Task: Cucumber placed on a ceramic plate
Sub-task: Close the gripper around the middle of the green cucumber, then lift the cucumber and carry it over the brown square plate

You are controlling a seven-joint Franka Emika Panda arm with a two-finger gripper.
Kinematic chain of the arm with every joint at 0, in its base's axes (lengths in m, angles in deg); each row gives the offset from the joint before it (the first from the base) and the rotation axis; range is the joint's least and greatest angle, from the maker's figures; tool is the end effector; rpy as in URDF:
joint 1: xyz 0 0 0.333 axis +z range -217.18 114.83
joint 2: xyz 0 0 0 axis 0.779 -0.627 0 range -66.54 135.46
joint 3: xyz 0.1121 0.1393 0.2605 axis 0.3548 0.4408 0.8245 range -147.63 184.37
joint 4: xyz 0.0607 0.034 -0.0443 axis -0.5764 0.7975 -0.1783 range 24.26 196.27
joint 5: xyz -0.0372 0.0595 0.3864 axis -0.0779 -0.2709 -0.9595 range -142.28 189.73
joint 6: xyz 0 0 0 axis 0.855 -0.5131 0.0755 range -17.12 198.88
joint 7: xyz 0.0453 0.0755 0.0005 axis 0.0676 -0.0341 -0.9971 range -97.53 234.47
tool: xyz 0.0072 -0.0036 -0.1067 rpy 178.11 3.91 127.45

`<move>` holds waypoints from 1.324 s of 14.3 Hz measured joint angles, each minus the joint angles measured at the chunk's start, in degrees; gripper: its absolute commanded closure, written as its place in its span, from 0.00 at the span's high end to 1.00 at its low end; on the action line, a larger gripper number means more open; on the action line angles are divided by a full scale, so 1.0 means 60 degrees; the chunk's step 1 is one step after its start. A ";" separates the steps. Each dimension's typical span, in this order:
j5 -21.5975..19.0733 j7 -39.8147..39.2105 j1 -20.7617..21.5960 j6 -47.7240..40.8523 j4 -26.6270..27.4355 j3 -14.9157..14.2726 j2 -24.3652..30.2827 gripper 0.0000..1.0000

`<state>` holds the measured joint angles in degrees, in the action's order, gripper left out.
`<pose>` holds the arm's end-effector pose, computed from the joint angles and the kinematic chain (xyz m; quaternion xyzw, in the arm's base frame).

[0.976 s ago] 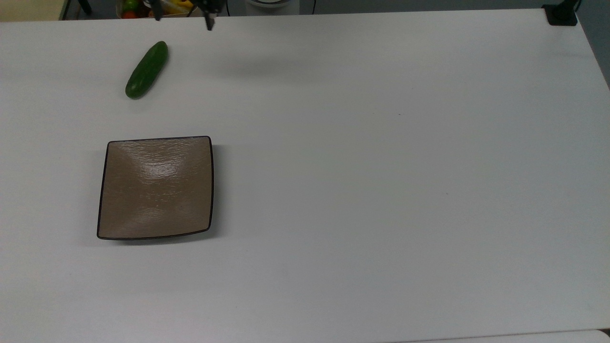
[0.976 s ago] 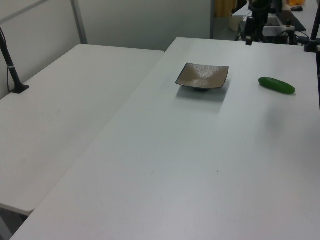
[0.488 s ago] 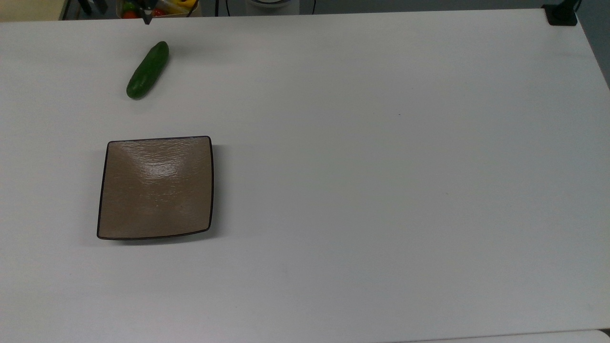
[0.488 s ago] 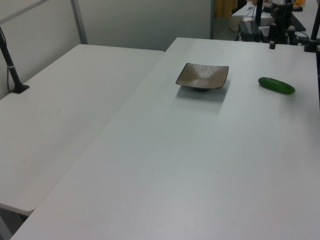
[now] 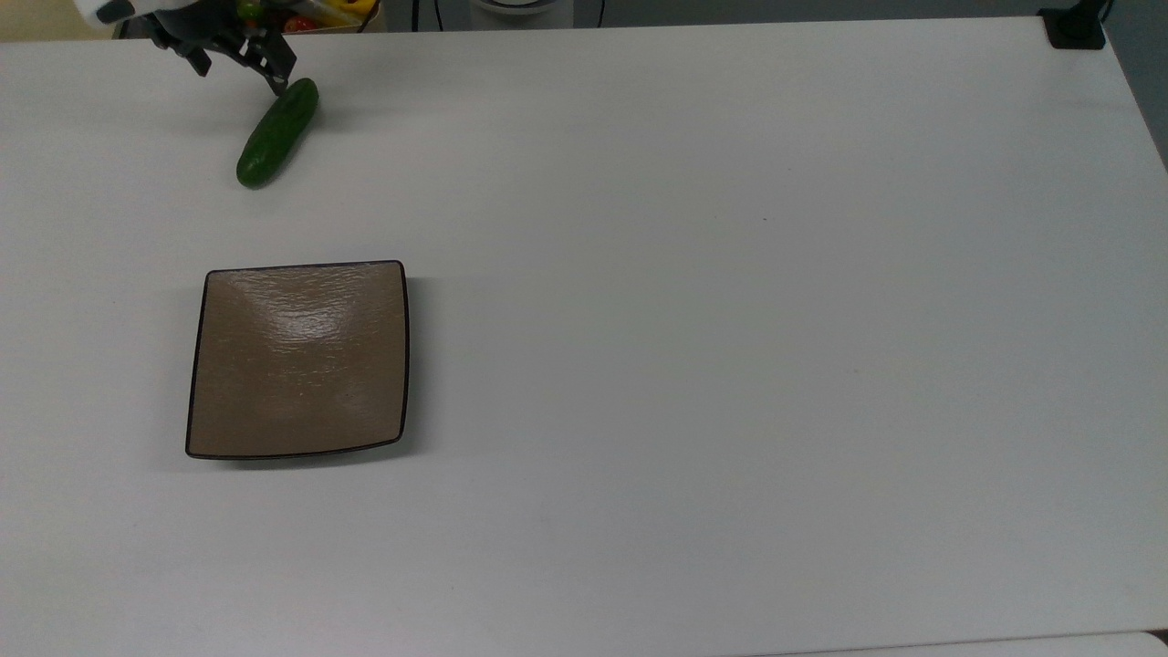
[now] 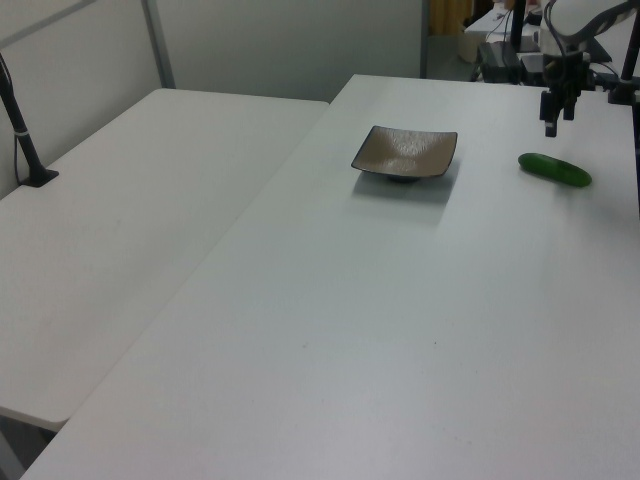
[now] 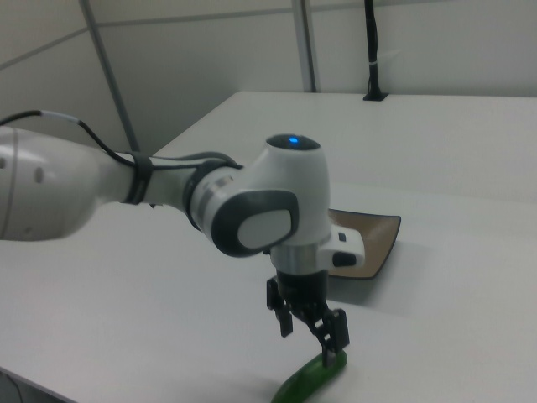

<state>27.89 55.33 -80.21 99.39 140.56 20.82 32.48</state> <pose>0.4783 -0.2442 0.3941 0.9928 -0.0993 -0.0660 0.0092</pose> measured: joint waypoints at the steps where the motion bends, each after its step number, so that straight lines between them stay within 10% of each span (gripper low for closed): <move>1: 0.0083 0.0000 0.0000 0.0057 0.0000 0.0002 -0.0155 1.00; 8: 0.0641 0.0001 0.0030 0.0535 -0.0002 0.0099 -0.1256 1.00; 13: 0.0641 0.0194 0.0135 0.0724 -0.0019 0.0108 -0.1813 0.30; 19: 0.0641 0.1296 0.0631 0.0734 -0.0228 0.0160 -0.1834 0.20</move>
<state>31.74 63.11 -76.43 103.79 139.19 21.78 21.48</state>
